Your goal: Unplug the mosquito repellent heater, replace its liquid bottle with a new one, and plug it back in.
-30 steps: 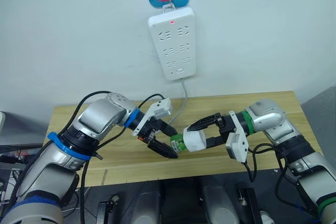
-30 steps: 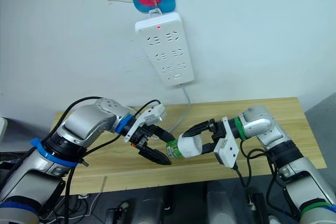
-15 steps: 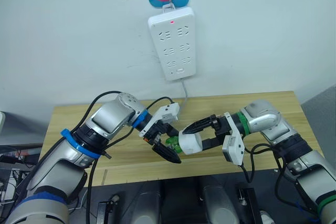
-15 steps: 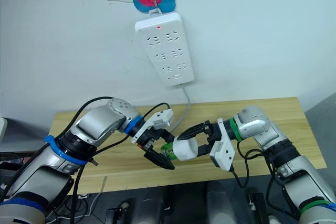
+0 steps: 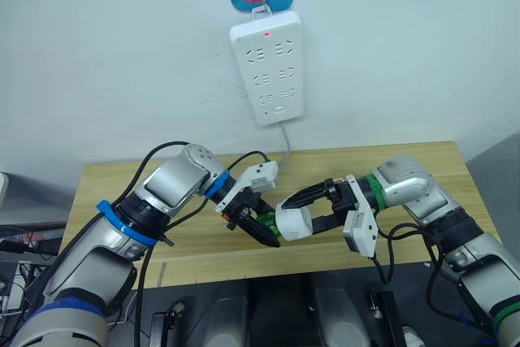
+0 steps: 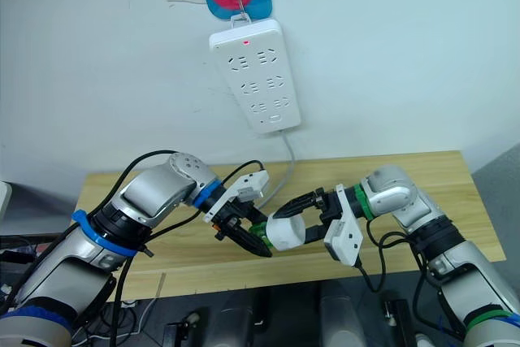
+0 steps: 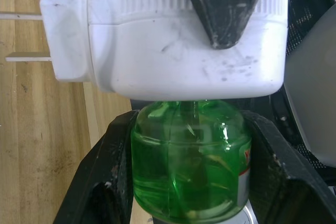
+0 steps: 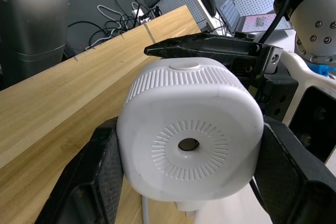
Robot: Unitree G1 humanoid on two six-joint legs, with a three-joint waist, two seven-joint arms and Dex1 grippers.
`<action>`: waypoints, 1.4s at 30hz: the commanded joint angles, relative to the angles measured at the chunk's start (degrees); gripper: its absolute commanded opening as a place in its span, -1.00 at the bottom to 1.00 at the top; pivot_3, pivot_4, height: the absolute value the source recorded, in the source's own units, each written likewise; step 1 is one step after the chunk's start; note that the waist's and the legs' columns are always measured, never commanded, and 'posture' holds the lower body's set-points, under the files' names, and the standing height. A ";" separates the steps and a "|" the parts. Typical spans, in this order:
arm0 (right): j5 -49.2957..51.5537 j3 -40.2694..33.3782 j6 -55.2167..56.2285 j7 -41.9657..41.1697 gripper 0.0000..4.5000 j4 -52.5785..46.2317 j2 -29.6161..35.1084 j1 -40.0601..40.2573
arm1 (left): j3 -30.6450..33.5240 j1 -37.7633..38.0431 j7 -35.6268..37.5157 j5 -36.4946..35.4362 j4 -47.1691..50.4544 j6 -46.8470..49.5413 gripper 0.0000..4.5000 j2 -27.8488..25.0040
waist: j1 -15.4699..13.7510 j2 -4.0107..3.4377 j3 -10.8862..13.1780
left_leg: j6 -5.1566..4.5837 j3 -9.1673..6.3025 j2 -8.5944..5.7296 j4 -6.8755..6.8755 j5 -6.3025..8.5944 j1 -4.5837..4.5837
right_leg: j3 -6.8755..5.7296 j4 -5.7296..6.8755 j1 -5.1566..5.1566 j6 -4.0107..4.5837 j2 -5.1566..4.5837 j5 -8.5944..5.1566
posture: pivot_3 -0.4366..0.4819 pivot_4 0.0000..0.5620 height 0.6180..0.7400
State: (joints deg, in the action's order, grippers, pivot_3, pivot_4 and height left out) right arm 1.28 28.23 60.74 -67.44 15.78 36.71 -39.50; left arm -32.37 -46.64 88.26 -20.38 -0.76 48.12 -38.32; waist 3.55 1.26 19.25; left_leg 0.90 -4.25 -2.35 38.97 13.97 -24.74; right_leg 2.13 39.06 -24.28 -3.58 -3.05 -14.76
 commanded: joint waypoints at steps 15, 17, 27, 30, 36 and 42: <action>17.47 -14.03 -29.40 7.66 0.99 -22.31 20.18 22.38 | 13.43 10.91 -12.61 -0.78 3.52 -20.22 0.01 8.67 | -0.26 -0.01 -0.01 | -0.04 -0.01 -0.03 0.02 0.02 -0.01 | 0.03 -0.04 0.05 0.00 -0.12 0.00 | -0.36 0.05 1.00; 25.62 -19.85 -47.10 17.49 0.99 -33.41 22.74 32.76 | 17.04 14.46 -19.92 -0.01 4.63 -22.99 0.01 12.24 | -0.28 -0.03 -0.02 | -0.04 -0.10 0.02 0.01 0.02 -0.04 | 0.07 -0.06 0.07 0.02 -0.15 0.00 | -0.39 0.06 1.00; 53.11 -27.62 -86.89 64.77 0.99 -65.86 10.43 47.29 | 19.15 24.80 -39.62 9.73 6.99 -44.18 0.01 23.04 | 1.42 0.11 -0.16 | -0.28 -0.06 0.04 0.01 0.16 0.01 | 0.24 0.00 0.17 0.01 -0.10 0.11 | -0.50 0.10 1.00; 58.71 -25.50 -90.90 74.30 0.99 -67.78 3.39 44.82 | 17.79 24.77 -42.49 12.13 4.98 -48.54 0.01 25.31 | 1.48 0.11 -0.17 | -0.28 -0.07 0.03 -0.02 0.16 0.00 | 0.19 -0.04 0.15 0.01 -0.09 0.10 | -0.51 0.09 1.00; 57.17 -22.85 -95.93 81.13 0.99 -68.81 -3.28 39.68 | 16.82 24.58 -44.81 12.59 3.52 -50.05 0.01 28.40 | 1.60 0.11 -0.18 | -0.31 0.06 -0.01 -0.01 0.17 -0.01 | 0.14 -0.07 0.14 -0.02 -0.06 0.11 | -0.51 0.06 1.00; 55.89 -21.76 -97.55 82.15 0.99 -67.87 -8.58 36.24 | 16.93 25.40 -43.98 10.47 4.26 -49.61 0.01 28.67 | 1.66 0.09 -0.22 | -0.31 0.05 0.03 -0.02 0.17 0.00 | 0.12 -0.06 0.11 -0.02 0.00 0.11 | -0.50 0.02 1.00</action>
State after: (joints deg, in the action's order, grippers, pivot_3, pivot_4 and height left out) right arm 57.26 6.22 -36.99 14.66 -49.59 29.02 -2.98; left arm -15.42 -21.91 44.02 -8.22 1.41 -0.65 -10.28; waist 5.21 1.35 19.03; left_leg 0.59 -4.19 -2.33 38.95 14.14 -24.74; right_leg 2.25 39.00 -24.18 -3.60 -3.06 -14.65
